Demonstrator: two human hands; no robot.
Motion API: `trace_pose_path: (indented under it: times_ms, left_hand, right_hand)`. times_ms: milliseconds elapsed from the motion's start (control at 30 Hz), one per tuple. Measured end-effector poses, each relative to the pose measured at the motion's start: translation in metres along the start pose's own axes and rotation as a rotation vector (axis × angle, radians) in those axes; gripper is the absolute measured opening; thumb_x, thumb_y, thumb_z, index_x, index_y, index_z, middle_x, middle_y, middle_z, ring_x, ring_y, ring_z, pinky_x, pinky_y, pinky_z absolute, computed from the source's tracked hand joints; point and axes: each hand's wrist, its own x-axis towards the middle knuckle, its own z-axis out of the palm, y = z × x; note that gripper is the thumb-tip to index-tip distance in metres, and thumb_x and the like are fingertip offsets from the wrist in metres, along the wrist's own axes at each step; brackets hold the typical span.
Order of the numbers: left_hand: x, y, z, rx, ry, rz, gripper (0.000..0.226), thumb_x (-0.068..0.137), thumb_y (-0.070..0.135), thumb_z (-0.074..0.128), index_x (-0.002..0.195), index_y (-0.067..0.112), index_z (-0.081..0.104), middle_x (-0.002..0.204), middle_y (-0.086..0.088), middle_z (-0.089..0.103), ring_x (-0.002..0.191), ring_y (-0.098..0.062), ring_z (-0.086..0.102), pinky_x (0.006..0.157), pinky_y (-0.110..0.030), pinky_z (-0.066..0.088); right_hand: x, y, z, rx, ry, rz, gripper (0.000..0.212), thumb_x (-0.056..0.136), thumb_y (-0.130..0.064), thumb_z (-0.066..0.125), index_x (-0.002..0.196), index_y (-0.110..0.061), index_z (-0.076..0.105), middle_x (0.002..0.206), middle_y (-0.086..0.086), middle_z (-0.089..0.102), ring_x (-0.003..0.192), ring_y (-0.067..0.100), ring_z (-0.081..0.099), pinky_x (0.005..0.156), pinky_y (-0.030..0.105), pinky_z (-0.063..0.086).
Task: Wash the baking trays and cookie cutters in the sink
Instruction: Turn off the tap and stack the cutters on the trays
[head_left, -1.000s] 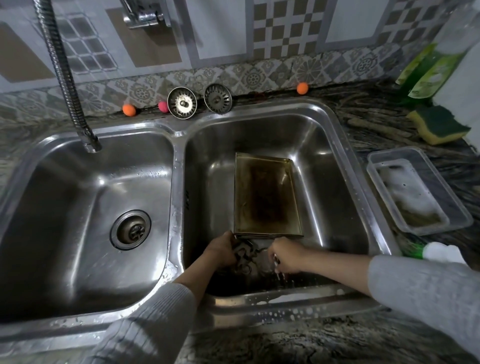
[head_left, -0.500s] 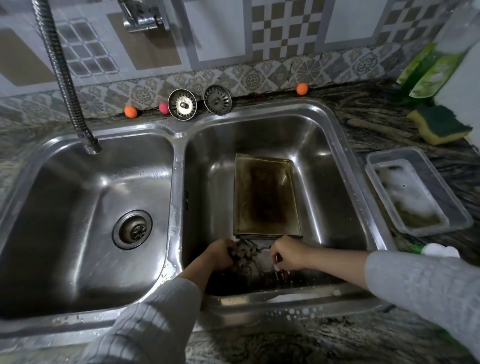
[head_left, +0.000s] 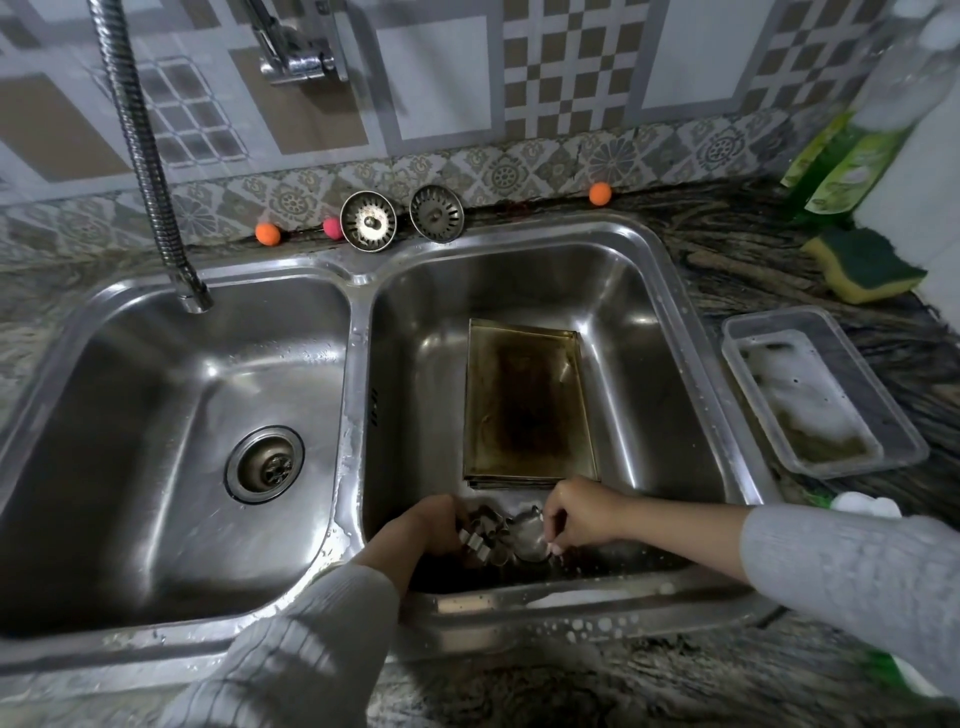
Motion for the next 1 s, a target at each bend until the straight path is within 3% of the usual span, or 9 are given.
trace_pose_path:
  times_ms: [267, 533, 667, 833, 1000]
  left_hand:
    - [0.001, 0.012, 0.008, 0.037, -0.011, 0.071, 0.040, 0.087, 0.023, 0.065, 0.126, 0.020, 0.058, 0.131, -0.003, 0.054, 0.120, -0.022, 0.051, 0.098, -0.028, 0.040]
    - [0.003, 0.015, 0.011, 0.121, -0.040, 0.086, 0.041, 0.088, 0.025, 0.063, 0.128, 0.017, 0.054, 0.133, -0.008, 0.049, 0.117, -0.022, 0.051, 0.099, -0.032, 0.043]
    - [-0.001, 0.015, 0.006, 0.189, -0.013, 0.131, 0.048, 0.088, 0.028, 0.062, 0.133, 0.017, 0.052, 0.137, -0.010, 0.046, 0.125, -0.025, 0.044, 0.104, -0.035, 0.040]
    - [-0.014, 0.008, -0.007, 0.144, 0.087, 0.250, 0.035, 0.085, 0.027, 0.066, 0.120, 0.020, 0.064, 0.121, -0.006, 0.062, 0.120, -0.025, 0.046, 0.098, -0.037, 0.043]
    - [-0.028, 0.001, -0.023, 0.073, 0.273, 0.340, 0.030, 0.077, 0.028, 0.074, 0.106, 0.023, 0.071, 0.108, -0.003, 0.067, 0.112, -0.019, 0.045, 0.091, -0.024, 0.039]
  right_hand:
    - [-0.009, 0.000, -0.004, -0.041, -0.015, 0.019, 0.008, 0.079, -0.014, 0.074, 0.086, -0.012, 0.071, 0.093, 0.001, 0.071, 0.090, 0.009, 0.063, 0.083, 0.025, 0.052]
    - [-0.011, 0.000, -0.012, -0.068, 0.028, 0.065, 0.011, 0.079, -0.015, 0.074, 0.089, -0.011, 0.071, 0.097, 0.002, 0.069, 0.093, 0.012, 0.062, 0.084, 0.028, 0.051]
    - [-0.010, -0.002, -0.013, -0.067, 0.047, 0.060, 0.011, 0.078, -0.016, 0.075, 0.088, -0.012, 0.072, 0.096, 0.001, 0.070, 0.090, 0.011, 0.062, 0.079, 0.023, 0.049]
    - [-0.016, -0.007, -0.024, -0.049, 0.077, 0.014, 0.010, 0.079, -0.019, 0.074, 0.088, -0.014, 0.072, 0.090, -0.006, 0.066, 0.085, 0.006, 0.059, 0.074, 0.016, 0.044]
    - [-0.030, -0.010, -0.042, 0.021, 0.140, -0.066, 0.013, 0.080, -0.023, 0.074, 0.092, -0.018, 0.073, 0.091, -0.011, 0.067, 0.086, 0.000, 0.060, 0.076, 0.014, 0.046]
